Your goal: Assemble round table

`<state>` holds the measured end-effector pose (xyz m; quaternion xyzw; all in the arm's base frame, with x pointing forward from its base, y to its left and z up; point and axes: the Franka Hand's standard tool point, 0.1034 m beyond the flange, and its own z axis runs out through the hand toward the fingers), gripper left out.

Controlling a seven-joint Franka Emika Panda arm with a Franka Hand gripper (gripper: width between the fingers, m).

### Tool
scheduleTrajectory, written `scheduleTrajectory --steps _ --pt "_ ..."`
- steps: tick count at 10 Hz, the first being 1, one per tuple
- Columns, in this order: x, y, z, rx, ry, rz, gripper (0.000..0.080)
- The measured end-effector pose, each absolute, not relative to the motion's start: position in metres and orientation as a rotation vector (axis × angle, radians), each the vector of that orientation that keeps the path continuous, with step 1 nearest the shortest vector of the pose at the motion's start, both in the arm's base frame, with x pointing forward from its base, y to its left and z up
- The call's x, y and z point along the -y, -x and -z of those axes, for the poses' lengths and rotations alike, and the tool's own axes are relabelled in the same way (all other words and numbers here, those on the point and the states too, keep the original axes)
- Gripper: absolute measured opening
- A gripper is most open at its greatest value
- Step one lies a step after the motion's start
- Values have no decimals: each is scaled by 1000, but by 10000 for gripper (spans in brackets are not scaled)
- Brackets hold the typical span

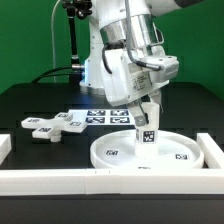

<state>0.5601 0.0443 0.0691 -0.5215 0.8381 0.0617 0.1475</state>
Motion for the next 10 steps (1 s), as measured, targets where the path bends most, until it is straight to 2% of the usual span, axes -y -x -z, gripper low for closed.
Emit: scheduleTrajectory --steps 1,6,10 --pt "-50 -562 -72 -2361 1639 -215 636" --pt "-48 -563 -71 -2018 2019 -136 649" --pt "-55 -560 -89 -1318 2579 -72 649"
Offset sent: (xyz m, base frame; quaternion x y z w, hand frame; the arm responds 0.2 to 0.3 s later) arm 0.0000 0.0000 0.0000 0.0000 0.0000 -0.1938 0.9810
